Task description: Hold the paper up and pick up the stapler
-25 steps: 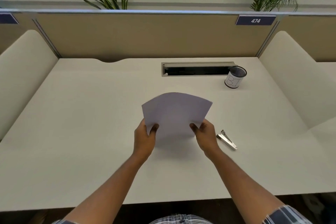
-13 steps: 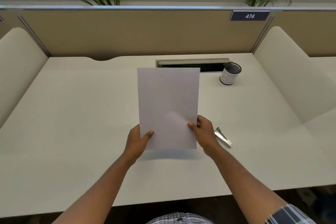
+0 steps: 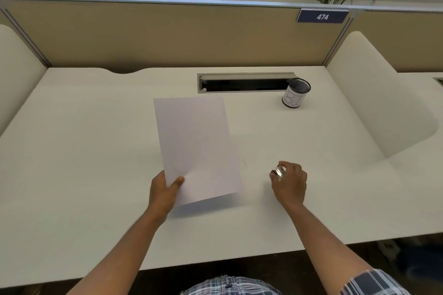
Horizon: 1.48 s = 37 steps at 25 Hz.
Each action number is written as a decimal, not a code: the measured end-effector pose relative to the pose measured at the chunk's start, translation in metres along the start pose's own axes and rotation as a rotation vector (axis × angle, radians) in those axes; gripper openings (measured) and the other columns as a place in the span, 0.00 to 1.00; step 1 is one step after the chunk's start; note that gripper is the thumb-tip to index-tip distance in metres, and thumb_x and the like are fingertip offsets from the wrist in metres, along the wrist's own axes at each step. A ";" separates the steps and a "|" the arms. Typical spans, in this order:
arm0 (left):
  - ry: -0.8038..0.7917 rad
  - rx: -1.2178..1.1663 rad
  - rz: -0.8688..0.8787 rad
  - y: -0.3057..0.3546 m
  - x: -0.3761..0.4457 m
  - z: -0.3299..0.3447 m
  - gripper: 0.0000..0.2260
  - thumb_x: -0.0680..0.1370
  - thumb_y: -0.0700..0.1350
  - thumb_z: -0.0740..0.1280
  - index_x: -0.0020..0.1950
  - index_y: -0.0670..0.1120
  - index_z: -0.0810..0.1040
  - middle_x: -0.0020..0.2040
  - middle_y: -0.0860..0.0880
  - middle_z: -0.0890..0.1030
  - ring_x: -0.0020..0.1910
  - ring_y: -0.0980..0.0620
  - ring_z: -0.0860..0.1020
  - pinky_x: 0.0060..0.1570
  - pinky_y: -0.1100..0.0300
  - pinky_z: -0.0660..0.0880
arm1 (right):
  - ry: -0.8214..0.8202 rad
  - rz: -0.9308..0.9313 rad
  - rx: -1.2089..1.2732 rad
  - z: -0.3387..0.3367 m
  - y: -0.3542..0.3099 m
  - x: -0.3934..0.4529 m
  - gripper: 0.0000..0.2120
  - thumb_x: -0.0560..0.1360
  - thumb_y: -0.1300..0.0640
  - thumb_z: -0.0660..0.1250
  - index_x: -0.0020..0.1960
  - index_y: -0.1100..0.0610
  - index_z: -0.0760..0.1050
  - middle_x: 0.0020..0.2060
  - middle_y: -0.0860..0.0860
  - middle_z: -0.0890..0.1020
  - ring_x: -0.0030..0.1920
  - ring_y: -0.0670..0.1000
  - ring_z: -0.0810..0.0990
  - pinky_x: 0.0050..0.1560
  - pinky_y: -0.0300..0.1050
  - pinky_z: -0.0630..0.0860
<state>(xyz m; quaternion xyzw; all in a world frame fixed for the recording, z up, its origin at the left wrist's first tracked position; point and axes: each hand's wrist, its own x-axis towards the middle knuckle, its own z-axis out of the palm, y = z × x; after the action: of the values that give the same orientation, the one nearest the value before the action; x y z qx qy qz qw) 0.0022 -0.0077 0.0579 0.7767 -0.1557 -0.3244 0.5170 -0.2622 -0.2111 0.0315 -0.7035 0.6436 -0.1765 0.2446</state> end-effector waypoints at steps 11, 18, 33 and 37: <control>0.002 0.014 -0.011 0.004 0.000 0.005 0.17 0.80 0.42 0.69 0.69 0.46 0.76 0.59 0.48 0.81 0.57 0.43 0.79 0.59 0.48 0.77 | -0.060 -0.037 -0.256 0.018 0.028 0.003 0.16 0.79 0.53 0.70 0.65 0.56 0.76 0.59 0.56 0.78 0.60 0.60 0.75 0.56 0.54 0.73; 0.033 -0.021 -0.010 0.015 0.005 0.000 0.16 0.80 0.42 0.69 0.68 0.45 0.76 0.58 0.48 0.81 0.56 0.43 0.79 0.57 0.49 0.77 | -0.383 0.001 0.415 0.011 -0.005 -0.041 0.10 0.83 0.59 0.64 0.64 0.55 0.73 0.60 0.52 0.80 0.51 0.49 0.83 0.50 0.43 0.76; 0.054 -0.070 0.020 0.017 -0.005 -0.002 0.14 0.80 0.41 0.70 0.66 0.47 0.77 0.56 0.49 0.82 0.54 0.44 0.80 0.54 0.53 0.76 | -0.723 0.037 0.857 0.008 -0.039 -0.078 0.16 0.81 0.46 0.64 0.60 0.57 0.76 0.44 0.50 0.83 0.40 0.48 0.75 0.38 0.42 0.69; 0.052 -0.071 0.029 0.019 -0.008 -0.002 0.14 0.80 0.41 0.69 0.65 0.48 0.77 0.56 0.50 0.81 0.54 0.45 0.80 0.53 0.54 0.75 | -0.684 -0.005 0.836 0.008 -0.040 -0.079 0.16 0.82 0.48 0.66 0.60 0.60 0.75 0.44 0.51 0.84 0.42 0.49 0.76 0.38 0.42 0.70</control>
<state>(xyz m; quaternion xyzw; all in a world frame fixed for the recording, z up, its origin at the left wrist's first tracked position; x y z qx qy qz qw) -0.0006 -0.0089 0.0784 0.7638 -0.1419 -0.3018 0.5527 -0.2342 -0.1296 0.0531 -0.5648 0.4003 -0.1790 0.6990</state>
